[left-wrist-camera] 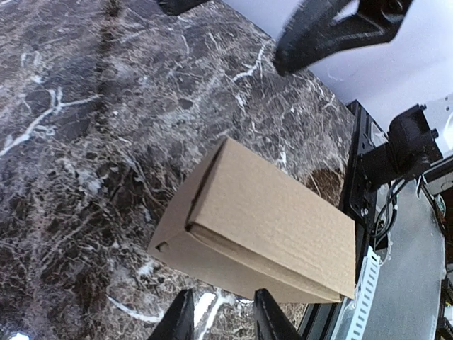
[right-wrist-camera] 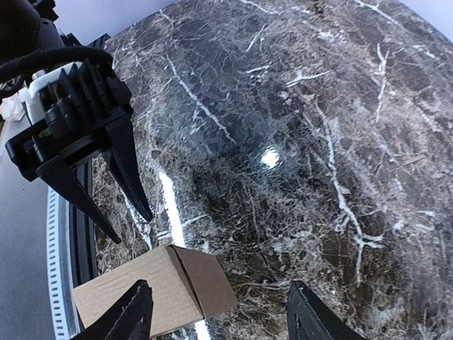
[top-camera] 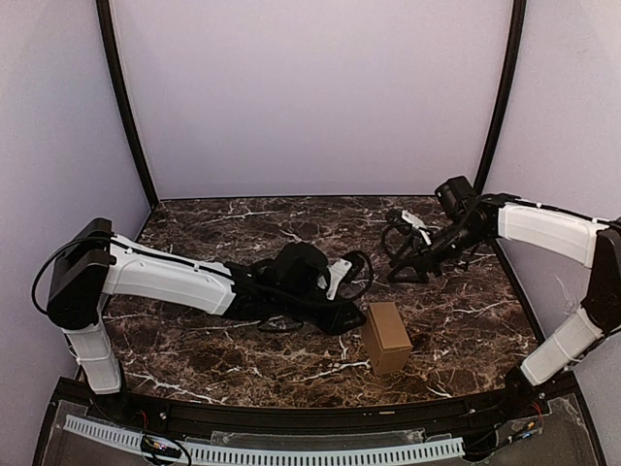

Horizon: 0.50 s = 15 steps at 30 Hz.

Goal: Fold the paper box

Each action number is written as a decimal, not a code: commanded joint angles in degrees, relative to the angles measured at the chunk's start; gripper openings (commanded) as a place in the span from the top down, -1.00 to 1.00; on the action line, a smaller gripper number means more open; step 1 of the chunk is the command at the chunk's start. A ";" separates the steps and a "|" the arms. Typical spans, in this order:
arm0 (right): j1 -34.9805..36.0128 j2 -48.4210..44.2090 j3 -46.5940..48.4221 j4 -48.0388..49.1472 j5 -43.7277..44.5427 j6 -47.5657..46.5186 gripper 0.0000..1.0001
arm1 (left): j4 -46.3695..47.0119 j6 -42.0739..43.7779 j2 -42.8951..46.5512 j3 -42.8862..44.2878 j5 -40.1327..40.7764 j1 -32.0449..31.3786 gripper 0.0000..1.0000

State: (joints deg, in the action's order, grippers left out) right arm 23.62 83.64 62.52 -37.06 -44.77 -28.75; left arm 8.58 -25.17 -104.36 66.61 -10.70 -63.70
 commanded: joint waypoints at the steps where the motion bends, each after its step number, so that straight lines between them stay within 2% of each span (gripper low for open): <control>1: 0.11 4.14 1.87 -4.82 -5.82 -4.23 -0.17 | -0.92 2.08 -2.39 2.57 -8.77 -1.37 0.44; 6: 0.07 7.11 1.48 -5.49 -9.01 -7.47 -0.08 | -1.66 2.40 -4.10 4.48 -10.63 -1.61 0.52; 15: 0.10 8.64 0.18 -6.95 -11.94 -10.21 -0.03 | -1.70 3.92 -6.47 6.18 -9.21 -0.96 0.48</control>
State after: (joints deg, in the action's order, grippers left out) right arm 23.62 92.09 62.98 -42.54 -54.33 -36.75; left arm 7.62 -22.94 -109.38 71.40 -20.45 -65.39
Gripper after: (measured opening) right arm 0.519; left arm 0.258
